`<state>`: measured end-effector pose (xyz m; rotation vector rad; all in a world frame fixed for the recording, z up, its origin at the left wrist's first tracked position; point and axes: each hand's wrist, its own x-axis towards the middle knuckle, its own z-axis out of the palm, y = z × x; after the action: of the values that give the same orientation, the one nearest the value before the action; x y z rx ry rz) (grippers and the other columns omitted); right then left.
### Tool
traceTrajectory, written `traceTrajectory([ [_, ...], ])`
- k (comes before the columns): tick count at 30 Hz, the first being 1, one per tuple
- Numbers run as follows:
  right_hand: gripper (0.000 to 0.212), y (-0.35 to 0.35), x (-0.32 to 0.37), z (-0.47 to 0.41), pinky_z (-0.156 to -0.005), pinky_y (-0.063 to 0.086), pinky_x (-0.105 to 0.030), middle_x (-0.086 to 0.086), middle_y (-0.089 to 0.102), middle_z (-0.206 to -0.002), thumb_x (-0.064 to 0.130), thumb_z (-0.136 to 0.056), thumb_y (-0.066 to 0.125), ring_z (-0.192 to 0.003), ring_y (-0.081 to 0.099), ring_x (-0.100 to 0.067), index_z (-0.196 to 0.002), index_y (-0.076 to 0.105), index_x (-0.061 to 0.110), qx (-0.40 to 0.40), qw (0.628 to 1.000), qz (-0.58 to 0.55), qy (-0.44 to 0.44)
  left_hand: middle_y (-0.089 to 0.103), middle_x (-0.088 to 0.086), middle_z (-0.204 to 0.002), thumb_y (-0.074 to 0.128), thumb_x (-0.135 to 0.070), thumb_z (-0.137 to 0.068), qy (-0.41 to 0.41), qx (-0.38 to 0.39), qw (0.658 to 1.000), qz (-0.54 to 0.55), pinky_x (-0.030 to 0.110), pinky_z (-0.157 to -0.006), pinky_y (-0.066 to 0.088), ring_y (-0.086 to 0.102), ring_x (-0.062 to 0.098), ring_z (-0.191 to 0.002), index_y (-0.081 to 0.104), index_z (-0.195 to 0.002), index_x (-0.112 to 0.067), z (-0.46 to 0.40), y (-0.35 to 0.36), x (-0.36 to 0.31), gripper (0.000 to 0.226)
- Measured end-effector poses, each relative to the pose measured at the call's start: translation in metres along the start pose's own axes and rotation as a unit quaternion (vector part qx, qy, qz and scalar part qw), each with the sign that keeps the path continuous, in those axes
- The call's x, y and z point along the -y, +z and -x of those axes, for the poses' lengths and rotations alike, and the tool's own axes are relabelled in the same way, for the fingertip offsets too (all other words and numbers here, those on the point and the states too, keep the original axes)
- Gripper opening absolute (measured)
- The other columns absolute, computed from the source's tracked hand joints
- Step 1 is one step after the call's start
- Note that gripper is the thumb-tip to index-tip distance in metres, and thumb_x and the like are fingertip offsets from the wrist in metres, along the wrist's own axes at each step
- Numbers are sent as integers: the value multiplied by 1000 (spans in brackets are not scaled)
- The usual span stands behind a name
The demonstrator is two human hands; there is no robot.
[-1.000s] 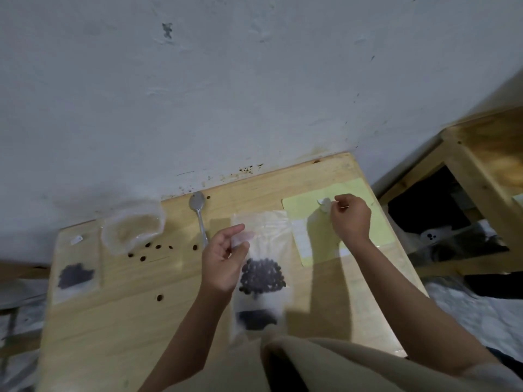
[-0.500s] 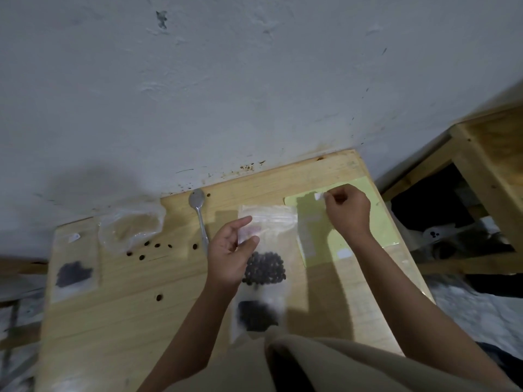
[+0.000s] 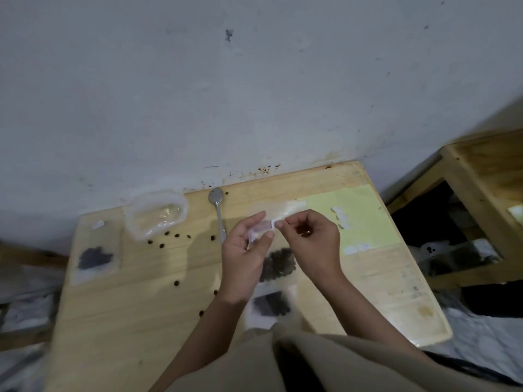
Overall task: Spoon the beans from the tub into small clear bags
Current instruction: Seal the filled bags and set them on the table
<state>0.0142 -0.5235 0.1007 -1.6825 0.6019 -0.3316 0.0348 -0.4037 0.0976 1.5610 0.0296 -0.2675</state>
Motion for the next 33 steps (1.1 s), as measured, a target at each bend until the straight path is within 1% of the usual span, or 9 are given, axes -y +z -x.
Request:
traceTrajectory([
  [4,17,19,15,31,-59,48,-18,4,64,-63,21,-73,80,-56,56,-3,-71,64,14,20,999,6,-31,72,-6,-95,70,-6,-83,-10,-48,998,48,31,-90,51,66,9,-94,67,-103,-26,18,-26,-11,28],
  [7,21,33,22,50,-55,45,-15,4,59,-59,23,-70,82,-53,51,-2,-72,62,16,33,999,-5,-33,72,-7,-90,70,-4,-81,-1,-65,997,52,24,-82,51,68,9,-90,68,-99,-22,28,-53,-17,25],
  [11,28,56,28,74,-70,44,-21,2,60,-89,29,-62,86,-80,55,0,-73,61,22,7,999,-28,-20,72,-6,-88,71,-4,-80,13,-55,997,51,18,-75,52,67,5,-86,69,-95,-21,40,-92,-28,23],
  [13,27,71,32,85,-75,43,-28,2,62,-90,25,-62,86,-87,59,-8,-72,61,21,31,997,-77,-8,72,-6,-85,71,-3,-80,17,-42,997,57,18,-76,53,66,4,-85,69,-95,-18,44,-114,-34,22],
  [17,19,104,42,104,-70,52,-33,-7,66,-74,8,-68,81,-70,59,-18,-71,65,17,90,981,-170,-17,70,4,-89,69,1,-81,25,-43,995,88,28,-82,52,65,16,-88,70,-96,-19,49,-160,-36,24],
  [24,15,172,44,124,-79,53,-43,-7,62,-75,9,-71,79,-72,57,-22,-78,68,17,41,984,-170,25,71,0,-105,66,6,-82,45,-8,999,3,28,-86,53,65,15,-99,61,-117,-22,58,-239,-17,44],
  [28,18,210,35,134,-76,54,-36,-7,69,-79,1,-80,70,-76,64,-20,-90,67,16,82,982,-168,19,71,-1,-99,64,10,-82,20,-71,997,8,27,-82,53,65,12,-90,62,-112,-26,51,-283,4,47],
  [30,27,229,29,140,-74,55,-32,-14,69,-89,0,-80,69,-79,65,-21,-101,64,16,113,985,-132,8,71,-2,-101,63,8,-83,4,-103,994,27,28,-83,53,65,13,-94,62,-113,-25,42,-303,11,45],
  [33,42,259,16,147,-66,55,-25,-11,66,-94,0,-79,70,-76,67,-20,-114,58,21,167,984,-53,27,67,-5,-109,62,8,-84,-20,-154,985,74,30,-89,51,63,12,-102,60,-114,-24,20,-333,21,44],
])
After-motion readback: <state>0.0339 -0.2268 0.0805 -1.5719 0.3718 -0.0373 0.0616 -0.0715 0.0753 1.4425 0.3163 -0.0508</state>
